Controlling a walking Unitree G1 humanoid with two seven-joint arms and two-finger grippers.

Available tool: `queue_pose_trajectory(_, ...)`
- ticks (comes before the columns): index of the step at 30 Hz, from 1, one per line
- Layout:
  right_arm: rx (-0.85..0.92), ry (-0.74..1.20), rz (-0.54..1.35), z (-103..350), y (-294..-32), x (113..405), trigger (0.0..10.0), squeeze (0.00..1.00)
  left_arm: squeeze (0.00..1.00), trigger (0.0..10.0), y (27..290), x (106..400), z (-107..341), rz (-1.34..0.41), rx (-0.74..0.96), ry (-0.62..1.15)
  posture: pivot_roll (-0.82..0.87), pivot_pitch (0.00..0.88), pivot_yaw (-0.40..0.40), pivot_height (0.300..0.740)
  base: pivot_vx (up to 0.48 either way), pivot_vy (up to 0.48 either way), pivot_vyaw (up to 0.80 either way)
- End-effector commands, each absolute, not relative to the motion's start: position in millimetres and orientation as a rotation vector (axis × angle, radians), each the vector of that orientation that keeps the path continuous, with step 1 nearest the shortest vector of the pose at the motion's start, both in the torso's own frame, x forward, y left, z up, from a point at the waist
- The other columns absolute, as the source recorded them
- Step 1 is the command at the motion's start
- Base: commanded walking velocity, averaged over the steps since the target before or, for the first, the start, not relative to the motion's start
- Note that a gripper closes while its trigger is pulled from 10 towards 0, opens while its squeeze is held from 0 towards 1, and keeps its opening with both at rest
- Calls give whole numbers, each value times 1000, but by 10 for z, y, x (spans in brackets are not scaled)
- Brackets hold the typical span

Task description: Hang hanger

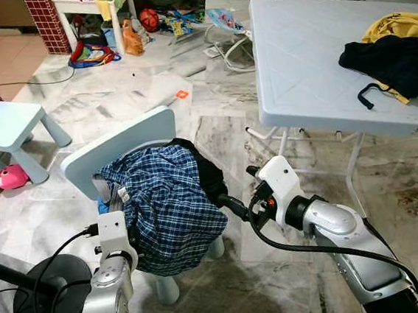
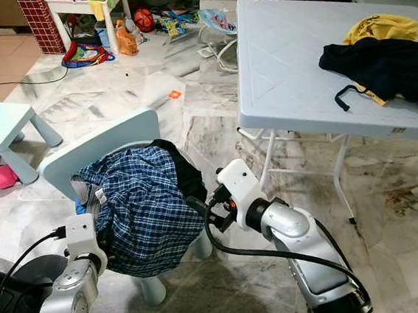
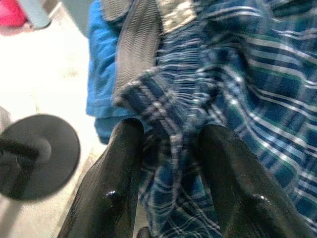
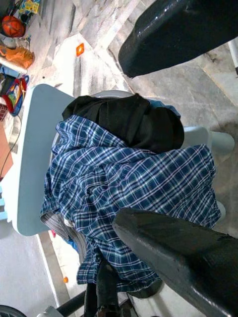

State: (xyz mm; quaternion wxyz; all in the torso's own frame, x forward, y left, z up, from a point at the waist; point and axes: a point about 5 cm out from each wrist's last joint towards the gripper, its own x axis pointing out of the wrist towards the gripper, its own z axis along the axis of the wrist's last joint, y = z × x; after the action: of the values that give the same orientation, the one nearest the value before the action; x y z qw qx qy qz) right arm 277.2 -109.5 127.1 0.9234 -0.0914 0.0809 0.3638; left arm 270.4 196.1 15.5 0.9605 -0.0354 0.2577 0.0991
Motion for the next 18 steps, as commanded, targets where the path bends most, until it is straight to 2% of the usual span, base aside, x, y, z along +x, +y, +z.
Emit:
queue_pose_trajectory(1, -194, 168, 750, 1263, -1099, 2768, 10000, 0, 1000, 10000, 1993, 2693, 144, 233, -117, 535, -147, 118, -75, 740, 0, 0, 0)
queue_pose_trajectory(6, -194, 167, 749, 1266, -1100, 2767, 10000, 0, 1000, 10000, 2035, 2721, 192, 256, -147, 530, -150, 120, -73, 740, 0, 0, 0)
queue_pose_trajectory(7, -194, 167, 748, 1266, -1101, 2768, 10000, 0, 541, 10000, 2033, 2724, 202, 259, -150, 528, -150, 120, -73, 740, 0, 0, 0)
queue_pose_trajectory(8, -194, 167, 748, 1266, -1102, 2768, 10000, 0, 0, 10000, 2027, 2721, 207, 267, -161, 528, -148, 121, -73, 740, 0, 0, 0)
queue_pose_trajectory(18, -195, 166, 753, 1268, -1096, 2773, 10000, 0, 0, 10000, 1910, 2674, 206, 275, -309, 550, -147, 122, -77, 740, 0, 0, 0)
